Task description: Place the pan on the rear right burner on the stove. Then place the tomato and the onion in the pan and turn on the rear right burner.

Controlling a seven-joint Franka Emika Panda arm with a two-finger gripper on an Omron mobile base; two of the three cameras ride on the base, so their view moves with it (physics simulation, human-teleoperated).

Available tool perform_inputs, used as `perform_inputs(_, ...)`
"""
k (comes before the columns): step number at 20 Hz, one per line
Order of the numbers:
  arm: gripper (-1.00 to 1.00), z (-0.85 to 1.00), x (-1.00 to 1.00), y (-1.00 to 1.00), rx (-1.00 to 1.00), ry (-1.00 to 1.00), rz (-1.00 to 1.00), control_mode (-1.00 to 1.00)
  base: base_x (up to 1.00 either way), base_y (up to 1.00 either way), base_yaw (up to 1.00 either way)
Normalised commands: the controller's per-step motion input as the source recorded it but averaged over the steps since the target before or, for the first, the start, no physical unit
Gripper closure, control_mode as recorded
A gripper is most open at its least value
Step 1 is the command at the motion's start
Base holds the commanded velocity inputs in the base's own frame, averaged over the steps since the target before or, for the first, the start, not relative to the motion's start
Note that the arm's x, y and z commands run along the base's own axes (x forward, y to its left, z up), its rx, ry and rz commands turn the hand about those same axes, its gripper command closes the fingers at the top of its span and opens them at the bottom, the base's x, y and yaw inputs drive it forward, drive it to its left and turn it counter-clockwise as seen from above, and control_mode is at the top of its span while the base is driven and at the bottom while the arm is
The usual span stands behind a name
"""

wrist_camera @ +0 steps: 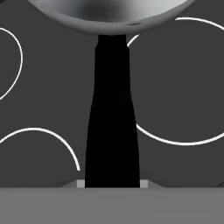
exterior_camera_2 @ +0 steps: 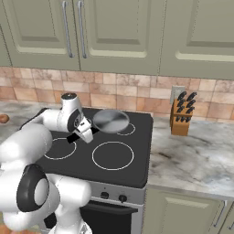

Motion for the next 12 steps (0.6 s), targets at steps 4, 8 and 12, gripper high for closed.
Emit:
perform_inputs(4, 1.00, 0.00, 0.20, -0.05, 0.00, 0.04, 0.00, -1.00, 0.00, 0.00, 0.00)
perform_inputs(8, 1.00, -0.04, 0.24, -0.01, 0.00, 0.12, 0.00, -1.00, 0.00, 0.00, 0.00)
perform_inputs(12, 1.00, -0.04, 0.24, -0.06, 0.00, 0.13, 0.00, -1.00, 0.00, 0.00, 0.00)
